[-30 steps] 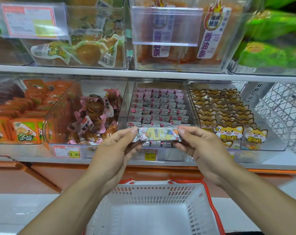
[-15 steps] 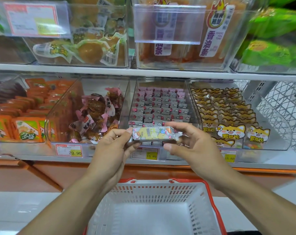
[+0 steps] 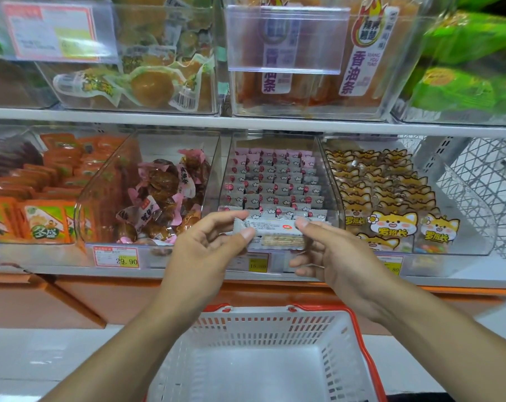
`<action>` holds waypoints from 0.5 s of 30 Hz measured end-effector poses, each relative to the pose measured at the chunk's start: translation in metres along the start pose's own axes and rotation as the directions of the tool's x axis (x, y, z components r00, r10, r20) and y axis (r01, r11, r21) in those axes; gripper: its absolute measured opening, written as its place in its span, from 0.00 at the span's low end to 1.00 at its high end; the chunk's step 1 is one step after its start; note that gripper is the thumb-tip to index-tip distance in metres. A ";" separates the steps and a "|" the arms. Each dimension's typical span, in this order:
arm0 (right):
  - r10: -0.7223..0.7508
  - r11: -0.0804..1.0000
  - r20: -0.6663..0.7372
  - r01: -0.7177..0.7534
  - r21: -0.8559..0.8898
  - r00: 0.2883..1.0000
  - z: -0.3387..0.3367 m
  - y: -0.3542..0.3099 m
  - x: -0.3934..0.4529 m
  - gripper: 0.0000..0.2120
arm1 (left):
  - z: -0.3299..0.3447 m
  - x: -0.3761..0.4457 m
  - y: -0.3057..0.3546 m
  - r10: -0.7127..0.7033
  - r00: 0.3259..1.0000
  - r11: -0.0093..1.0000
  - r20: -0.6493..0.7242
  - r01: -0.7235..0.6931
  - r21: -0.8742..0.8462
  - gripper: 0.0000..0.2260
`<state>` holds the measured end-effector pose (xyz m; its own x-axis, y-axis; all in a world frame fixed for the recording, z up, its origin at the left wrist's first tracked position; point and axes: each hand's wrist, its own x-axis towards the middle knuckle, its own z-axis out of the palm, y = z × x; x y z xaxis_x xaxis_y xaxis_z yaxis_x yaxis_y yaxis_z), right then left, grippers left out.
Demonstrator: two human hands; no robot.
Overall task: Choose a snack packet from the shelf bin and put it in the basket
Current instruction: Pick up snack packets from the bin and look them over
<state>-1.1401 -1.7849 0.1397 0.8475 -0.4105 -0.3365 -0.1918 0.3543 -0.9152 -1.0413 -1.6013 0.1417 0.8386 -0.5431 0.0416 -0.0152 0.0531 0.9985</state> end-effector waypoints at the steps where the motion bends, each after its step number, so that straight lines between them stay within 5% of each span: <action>1: 0.015 1.000 0.006 -0.015 -0.009 1.000 -0.001 0.000 0.001 0.16 | 0.000 0.000 0.000 -0.004 1.000 1.000 -0.002 0.004 -0.011 0.17; 5: 0.002 0.985 0.073 0.011 -0.170 0.997 -0.002 -0.001 -0.001 0.25 | -0.002 0.004 -0.004 -0.030 0.998 0.999 -0.052 0.029 -0.027 0.13; 8: -0.055 0.949 0.164 0.103 -0.298 0.985 -0.003 0.001 -0.004 0.17 | -0.003 0.007 -0.007 -0.124 0.986 0.985 -0.110 0.109 -0.130 0.14; 11: -0.105 0.904 0.187 0.172 -0.390 0.977 -0.001 0.002 -0.007 0.33 | -0.006 0.010 -0.008 -0.253 0.959 0.949 -0.127 0.221 -0.225 0.16; 13: -0.195 0.887 0.157 0.242 -0.393 0.968 0.002 0.003 -0.007 0.30 | -0.007 0.010 -0.010 -0.324 0.941 0.924 -0.099 0.293 -0.245 0.11; 15: -0.269 0.866 0.132 0.299 -0.401 0.954 0.004 0.002 -0.008 0.21 | -0.006 0.008 -0.011 -0.354 0.932 0.914 -0.071 0.329 -0.235 0.18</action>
<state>-1.1451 -1.7777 0.1408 0.9254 -0.3762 -0.0458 -0.1109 -0.1533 -0.9819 -1.0309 -1.6008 0.1310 0.8262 -0.4654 -0.3174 0.3904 0.0669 0.9182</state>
